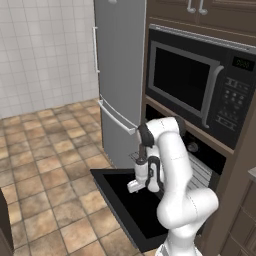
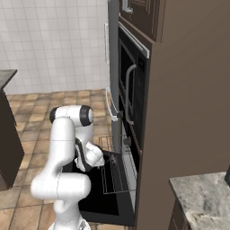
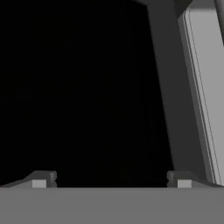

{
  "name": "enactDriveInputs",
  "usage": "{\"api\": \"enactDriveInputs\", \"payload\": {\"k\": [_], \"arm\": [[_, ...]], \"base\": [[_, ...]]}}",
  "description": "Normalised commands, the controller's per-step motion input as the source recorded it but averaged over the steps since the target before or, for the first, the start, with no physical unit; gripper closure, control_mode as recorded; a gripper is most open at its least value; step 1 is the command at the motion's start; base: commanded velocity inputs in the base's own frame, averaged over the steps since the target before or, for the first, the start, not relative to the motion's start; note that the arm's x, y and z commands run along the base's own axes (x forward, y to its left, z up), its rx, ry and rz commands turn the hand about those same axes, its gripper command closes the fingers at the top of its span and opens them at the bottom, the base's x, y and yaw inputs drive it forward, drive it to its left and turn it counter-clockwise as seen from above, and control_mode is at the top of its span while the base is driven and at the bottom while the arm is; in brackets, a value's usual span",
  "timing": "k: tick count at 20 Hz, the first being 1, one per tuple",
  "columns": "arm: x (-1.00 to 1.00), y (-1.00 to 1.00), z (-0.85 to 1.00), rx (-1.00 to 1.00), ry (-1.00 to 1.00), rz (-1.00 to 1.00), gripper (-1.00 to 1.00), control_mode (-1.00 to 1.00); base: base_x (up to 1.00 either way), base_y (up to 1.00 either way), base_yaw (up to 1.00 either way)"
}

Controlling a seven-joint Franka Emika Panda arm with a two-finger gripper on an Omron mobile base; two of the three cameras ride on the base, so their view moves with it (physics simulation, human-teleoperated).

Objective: Place the fish on the rack of the oven, and slide the rack back inside. Close the oven door.

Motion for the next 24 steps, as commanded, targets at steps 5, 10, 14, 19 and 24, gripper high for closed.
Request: {"api": "enactDriveInputs", "payload": {"k": [5, 10, 14, 19, 24], "arm": [[0.03, -0.5, -0.1, 0.0, 0.0, 0.02, -1.0, -1.0], [0.03, -0.75, -0.02, 0.0, 0.01, 0.03, -1.0, -1.0], [0.0, -0.97, 0.0, 0.0, 0.0, 0.01, -1.0, -1.0], [0.0, -1.0, 0.01, 0.0, 0.0, 0.0, -1.0, -1.0], [0.0, -0.87, 0.4, 0.0, 0.0, 0.0, -1.0, -1.0]], "base": [[0.0, 0.0, 0.0], [0.0, 0.0, 0.0], [0.0, 0.0, 0.0], [0.0, 0.0, 0.0], [0.0, 0.0, 0.0]]}}
